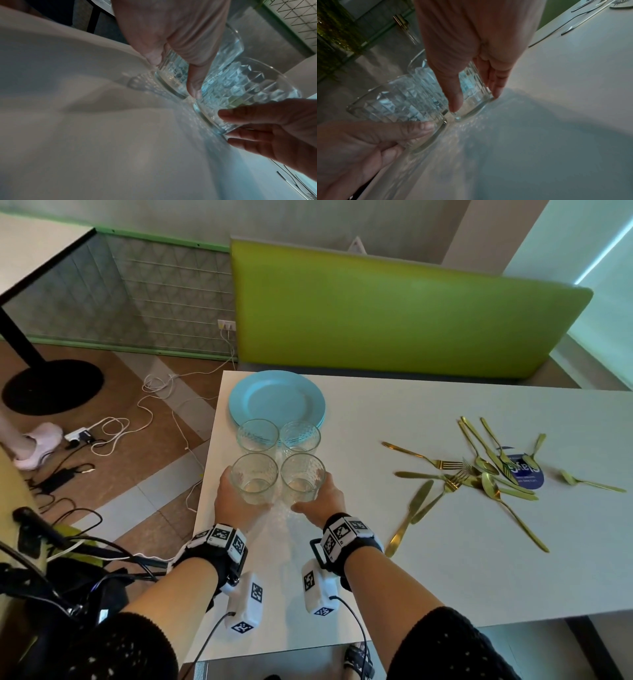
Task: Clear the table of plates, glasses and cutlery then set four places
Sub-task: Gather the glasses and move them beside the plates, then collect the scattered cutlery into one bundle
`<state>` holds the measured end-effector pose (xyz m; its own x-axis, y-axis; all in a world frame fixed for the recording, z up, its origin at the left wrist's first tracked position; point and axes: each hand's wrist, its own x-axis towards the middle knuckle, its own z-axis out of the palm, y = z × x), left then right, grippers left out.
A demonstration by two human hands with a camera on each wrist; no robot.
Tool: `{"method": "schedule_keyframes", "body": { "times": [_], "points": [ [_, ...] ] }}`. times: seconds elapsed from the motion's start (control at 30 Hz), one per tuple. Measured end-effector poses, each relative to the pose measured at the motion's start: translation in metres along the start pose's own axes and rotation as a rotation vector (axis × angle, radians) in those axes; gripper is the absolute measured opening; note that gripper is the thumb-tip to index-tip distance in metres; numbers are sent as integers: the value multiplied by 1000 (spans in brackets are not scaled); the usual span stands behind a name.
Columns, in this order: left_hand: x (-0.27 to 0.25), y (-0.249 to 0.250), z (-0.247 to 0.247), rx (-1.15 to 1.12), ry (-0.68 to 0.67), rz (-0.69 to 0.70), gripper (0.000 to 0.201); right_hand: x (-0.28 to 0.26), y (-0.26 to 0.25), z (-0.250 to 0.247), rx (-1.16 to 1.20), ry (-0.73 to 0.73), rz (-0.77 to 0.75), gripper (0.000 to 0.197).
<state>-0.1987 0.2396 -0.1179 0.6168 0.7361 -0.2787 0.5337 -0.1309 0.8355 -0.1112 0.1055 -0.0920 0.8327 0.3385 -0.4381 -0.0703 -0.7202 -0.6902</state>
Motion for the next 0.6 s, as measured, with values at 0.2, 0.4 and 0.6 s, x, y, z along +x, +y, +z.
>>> {"method": "schedule_keyframes", "body": {
  "times": [0.2,0.4,0.6],
  "points": [
    [-22,12,-6,7,35,-52,132,-8,0,-17,-72,-78,60,110],
    [-43,47,-14,-45,280,286,139,-18,-5,-70,-90,21,55,101],
    [-44,118,15,57,241,534,83,-32,10,-147,-168,190,41,76]
  ]
}}
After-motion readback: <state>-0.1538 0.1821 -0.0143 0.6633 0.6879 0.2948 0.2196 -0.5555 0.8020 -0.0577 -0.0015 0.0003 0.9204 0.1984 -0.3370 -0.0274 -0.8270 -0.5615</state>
